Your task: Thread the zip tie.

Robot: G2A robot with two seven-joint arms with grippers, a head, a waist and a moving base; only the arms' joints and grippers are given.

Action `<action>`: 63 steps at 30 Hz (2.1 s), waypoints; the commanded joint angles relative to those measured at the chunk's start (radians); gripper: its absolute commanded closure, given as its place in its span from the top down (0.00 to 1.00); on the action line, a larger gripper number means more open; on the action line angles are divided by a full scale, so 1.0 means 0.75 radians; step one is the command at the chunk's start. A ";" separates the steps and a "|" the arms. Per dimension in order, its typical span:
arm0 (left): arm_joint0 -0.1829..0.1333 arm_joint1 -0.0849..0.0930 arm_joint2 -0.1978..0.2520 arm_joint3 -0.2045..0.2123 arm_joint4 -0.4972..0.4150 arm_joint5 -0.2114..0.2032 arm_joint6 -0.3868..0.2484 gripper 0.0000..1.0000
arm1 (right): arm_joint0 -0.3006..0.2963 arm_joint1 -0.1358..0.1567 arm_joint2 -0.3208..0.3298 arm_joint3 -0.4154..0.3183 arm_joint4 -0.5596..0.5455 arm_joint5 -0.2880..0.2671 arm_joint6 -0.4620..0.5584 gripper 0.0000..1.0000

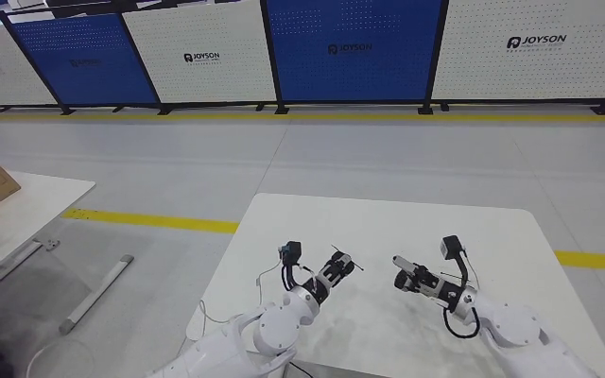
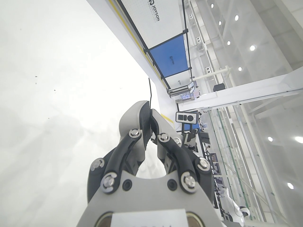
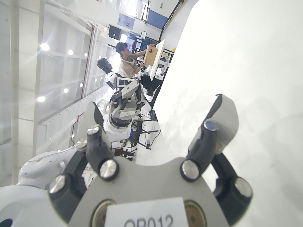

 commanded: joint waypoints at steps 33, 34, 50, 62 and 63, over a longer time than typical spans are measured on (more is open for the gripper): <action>-0.008 -0.072 0.030 0.030 -0.039 0.074 0.012 0.00 | 0.046 -0.102 -0.051 0.099 0.114 0.000 0.136 1.00; -0.008 -0.072 0.030 0.030 -0.039 0.074 0.012 0.00 | 0.046 -0.102 -0.051 0.099 0.114 0.000 0.136 1.00; 0.025 -0.115 -0.036 0.021 -0.134 0.086 0.015 0.00 | 0.036 -0.129 -0.044 0.104 0.107 0.075 0.170 0.35; 0.061 -0.131 -0.076 0.006 -0.074 0.112 -0.009 0.00 | 0.031 -0.143 -0.017 0.107 0.084 0.068 0.173 0.29; 0.063 -0.133 -0.077 0.005 -0.065 0.113 -0.010 0.00 | 0.029 -0.143 -0.014 0.104 0.082 0.069 0.174 0.30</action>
